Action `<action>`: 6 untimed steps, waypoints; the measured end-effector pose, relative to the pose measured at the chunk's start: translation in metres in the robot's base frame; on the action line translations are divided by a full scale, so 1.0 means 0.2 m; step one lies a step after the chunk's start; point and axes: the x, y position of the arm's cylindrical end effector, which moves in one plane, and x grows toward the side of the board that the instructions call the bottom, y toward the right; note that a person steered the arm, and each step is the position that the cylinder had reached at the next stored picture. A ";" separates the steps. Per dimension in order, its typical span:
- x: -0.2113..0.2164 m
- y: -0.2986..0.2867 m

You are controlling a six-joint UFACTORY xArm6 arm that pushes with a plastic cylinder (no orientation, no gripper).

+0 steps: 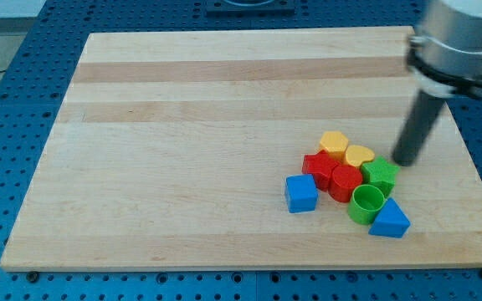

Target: Separate the yellow heart from the red circle

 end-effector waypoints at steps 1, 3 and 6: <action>0.24 0.10; 0.10 -0.28; -0.21 -0.79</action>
